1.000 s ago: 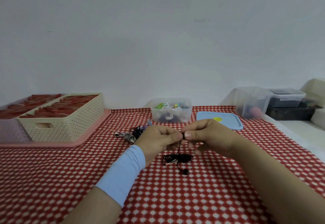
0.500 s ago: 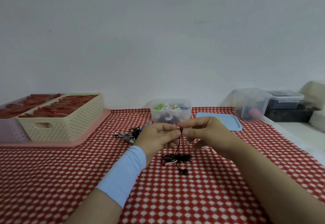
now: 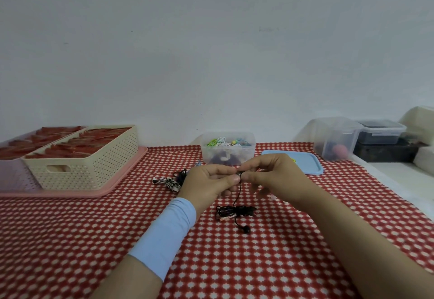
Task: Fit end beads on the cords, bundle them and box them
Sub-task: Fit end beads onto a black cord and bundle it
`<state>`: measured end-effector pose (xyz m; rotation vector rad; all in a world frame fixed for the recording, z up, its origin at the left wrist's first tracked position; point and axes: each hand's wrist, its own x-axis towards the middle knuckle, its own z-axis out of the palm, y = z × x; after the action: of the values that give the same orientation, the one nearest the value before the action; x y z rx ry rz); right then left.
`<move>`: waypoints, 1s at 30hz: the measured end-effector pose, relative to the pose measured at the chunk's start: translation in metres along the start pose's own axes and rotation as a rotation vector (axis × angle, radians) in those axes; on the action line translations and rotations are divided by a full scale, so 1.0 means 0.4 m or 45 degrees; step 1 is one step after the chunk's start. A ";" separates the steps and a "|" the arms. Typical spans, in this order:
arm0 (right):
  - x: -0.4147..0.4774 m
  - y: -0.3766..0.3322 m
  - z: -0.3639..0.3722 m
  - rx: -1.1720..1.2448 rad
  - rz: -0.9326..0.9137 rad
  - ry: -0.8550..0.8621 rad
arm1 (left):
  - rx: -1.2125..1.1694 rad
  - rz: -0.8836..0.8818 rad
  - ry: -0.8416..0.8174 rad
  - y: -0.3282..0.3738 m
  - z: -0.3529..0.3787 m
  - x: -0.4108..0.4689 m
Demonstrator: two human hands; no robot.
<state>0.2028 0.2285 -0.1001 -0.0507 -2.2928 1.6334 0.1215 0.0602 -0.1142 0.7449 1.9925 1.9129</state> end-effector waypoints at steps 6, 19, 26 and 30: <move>0.000 -0.003 -0.001 -0.055 -0.070 -0.031 | -0.073 -0.072 -0.023 -0.006 0.004 0.004; 0.012 0.013 -0.005 -0.260 -0.099 0.029 | -0.100 -0.203 -0.081 -0.013 0.006 0.001; 0.008 0.010 -0.004 -0.181 -0.038 0.003 | -0.101 -0.161 -0.069 -0.011 0.003 -0.001; -0.003 0.001 -0.013 0.099 0.132 -0.109 | -0.089 -0.136 -0.106 -0.005 -0.003 -0.002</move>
<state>0.2052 0.2329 -0.0991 -0.0845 -2.3222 1.8074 0.1211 0.0589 -0.1162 0.6741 1.8668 1.8497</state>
